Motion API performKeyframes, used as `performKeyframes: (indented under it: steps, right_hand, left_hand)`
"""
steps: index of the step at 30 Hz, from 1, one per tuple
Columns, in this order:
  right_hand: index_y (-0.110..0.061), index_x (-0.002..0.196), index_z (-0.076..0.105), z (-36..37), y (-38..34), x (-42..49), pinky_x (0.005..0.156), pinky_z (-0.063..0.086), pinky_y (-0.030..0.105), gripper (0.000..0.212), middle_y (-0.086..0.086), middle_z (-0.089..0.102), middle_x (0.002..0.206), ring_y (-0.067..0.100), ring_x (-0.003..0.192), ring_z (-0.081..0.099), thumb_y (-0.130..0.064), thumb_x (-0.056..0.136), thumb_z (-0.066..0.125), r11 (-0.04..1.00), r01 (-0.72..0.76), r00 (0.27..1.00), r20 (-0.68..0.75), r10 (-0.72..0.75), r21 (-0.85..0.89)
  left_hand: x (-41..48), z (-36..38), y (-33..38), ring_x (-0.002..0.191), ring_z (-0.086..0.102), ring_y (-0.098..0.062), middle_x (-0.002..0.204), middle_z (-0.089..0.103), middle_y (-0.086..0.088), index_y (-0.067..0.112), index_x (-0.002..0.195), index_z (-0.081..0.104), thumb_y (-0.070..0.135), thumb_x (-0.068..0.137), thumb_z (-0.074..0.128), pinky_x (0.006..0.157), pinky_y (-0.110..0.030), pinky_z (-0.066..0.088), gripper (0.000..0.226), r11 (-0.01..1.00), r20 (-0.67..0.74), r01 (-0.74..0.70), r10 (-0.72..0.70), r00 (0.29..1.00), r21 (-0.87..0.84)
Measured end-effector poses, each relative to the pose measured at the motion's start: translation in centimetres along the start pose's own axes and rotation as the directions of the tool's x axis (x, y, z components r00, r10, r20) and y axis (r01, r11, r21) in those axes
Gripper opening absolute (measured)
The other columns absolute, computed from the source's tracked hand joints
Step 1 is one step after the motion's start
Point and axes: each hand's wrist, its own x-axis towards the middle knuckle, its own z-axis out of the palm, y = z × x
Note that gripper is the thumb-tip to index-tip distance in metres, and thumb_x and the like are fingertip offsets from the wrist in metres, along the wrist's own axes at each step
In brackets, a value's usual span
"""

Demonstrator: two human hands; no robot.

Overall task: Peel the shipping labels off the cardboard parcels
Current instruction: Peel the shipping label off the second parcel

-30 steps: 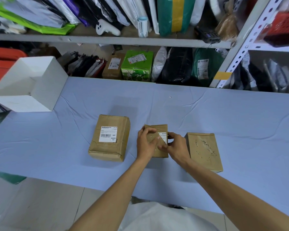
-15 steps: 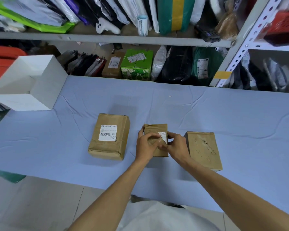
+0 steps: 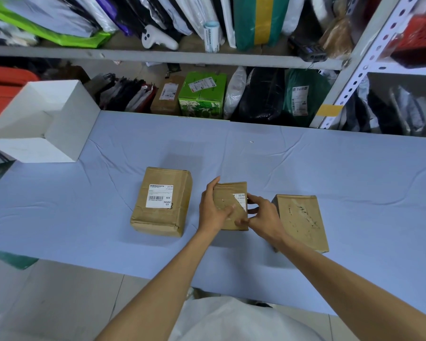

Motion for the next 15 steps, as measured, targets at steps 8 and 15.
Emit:
performKeyframes:
  steps: [8,15]
  right_hand:
    - [-0.019,0.134,0.052,0.06,-0.21,-0.52,0.055,0.046,0.007,0.079,-0.002,0.059,0.113,0.013,0.087,0.062,-0.003,0.064,0.084,0.998,0.004,1.0,-0.007,-0.004,0.057]
    - [-0.02,0.133,0.053,0.31,-0.15,-0.51,0.06,0.047,0.004,0.08,-0.002,0.061,0.113,0.004,0.085,0.06,0.002,0.062,0.081,0.998,0.008,1.0,-0.003,-0.008,0.067]
  left_hand:
    - [0.15,-0.28,0.17,0.104,0.05,0.002,0.125,0.051,0.004,0.028,0.135,0.045,0.015,0.079,0.077,0.094,-0.03,0.05,0.066,0.994,-0.108,0.018,-0.029,0.994,-0.104]
    - [0.17,-0.34,0.08,0.116,0.053,-0.011,0.125,0.053,0.002,0.03,0.128,0.049,0.016,0.073,0.08,0.094,-0.036,0.051,0.065,0.997,-0.122,0.02,-0.03,0.992,-0.079]
